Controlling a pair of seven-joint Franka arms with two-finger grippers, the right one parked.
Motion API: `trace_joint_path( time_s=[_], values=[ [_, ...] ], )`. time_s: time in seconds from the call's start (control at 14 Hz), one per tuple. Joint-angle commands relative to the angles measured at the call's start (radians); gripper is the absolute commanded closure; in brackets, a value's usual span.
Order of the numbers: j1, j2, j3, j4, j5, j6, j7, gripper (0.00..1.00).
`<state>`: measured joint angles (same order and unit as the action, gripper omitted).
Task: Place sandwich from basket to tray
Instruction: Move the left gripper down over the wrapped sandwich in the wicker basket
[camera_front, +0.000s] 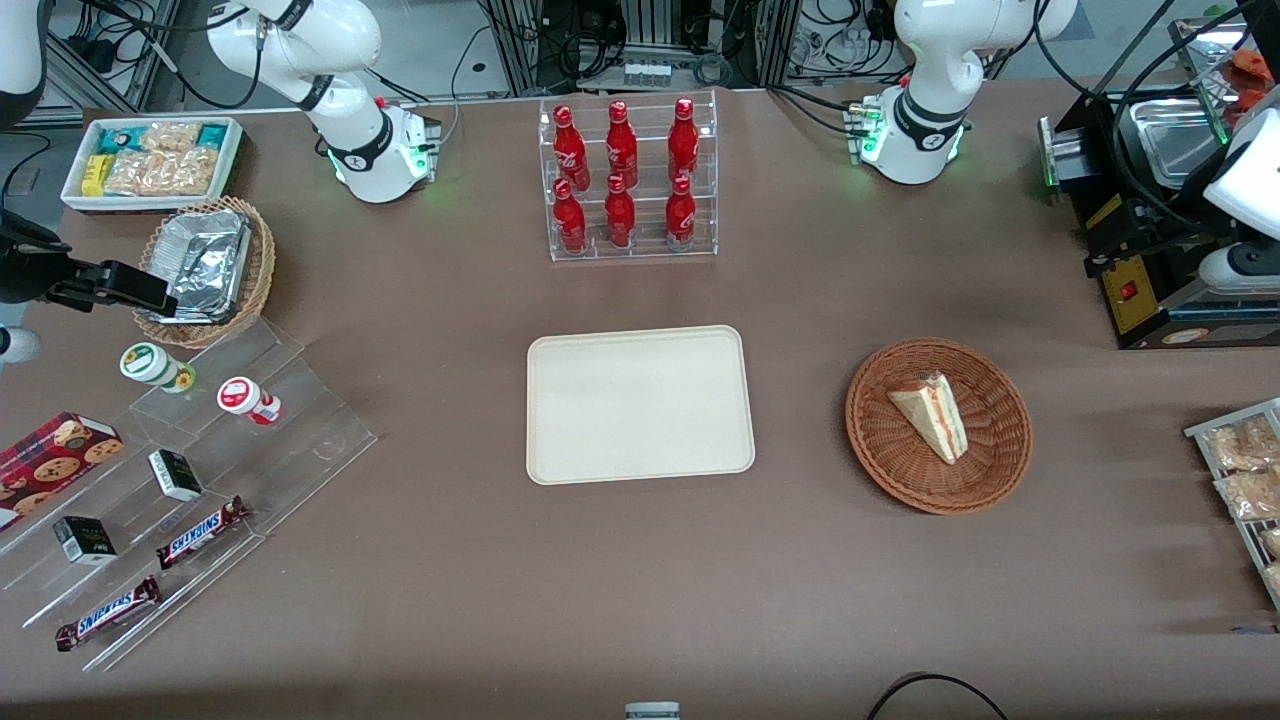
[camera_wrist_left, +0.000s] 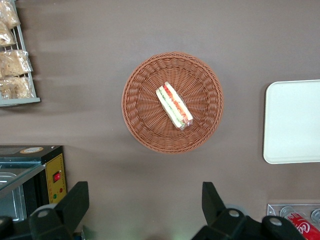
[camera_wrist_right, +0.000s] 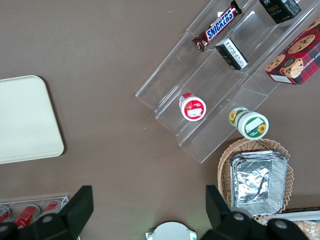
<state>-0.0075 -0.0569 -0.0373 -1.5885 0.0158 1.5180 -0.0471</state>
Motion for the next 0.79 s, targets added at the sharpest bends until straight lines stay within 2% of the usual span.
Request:
trace_joint_path(
  time_s=[0.0,0.29,0.43,0.71],
  values=[
    [-0.005,-0.006,0.005,-0.004,0.004,-0.006,-0.010,0.00],
    [-0.005,0.023,0.002,-0.025,0.006,0.017,-0.014,0.00],
    [-0.008,0.014,-0.003,-0.120,0.006,0.114,-0.023,0.00],
    [-0.009,0.006,-0.047,-0.350,0.007,0.366,-0.189,0.00]
  ],
)
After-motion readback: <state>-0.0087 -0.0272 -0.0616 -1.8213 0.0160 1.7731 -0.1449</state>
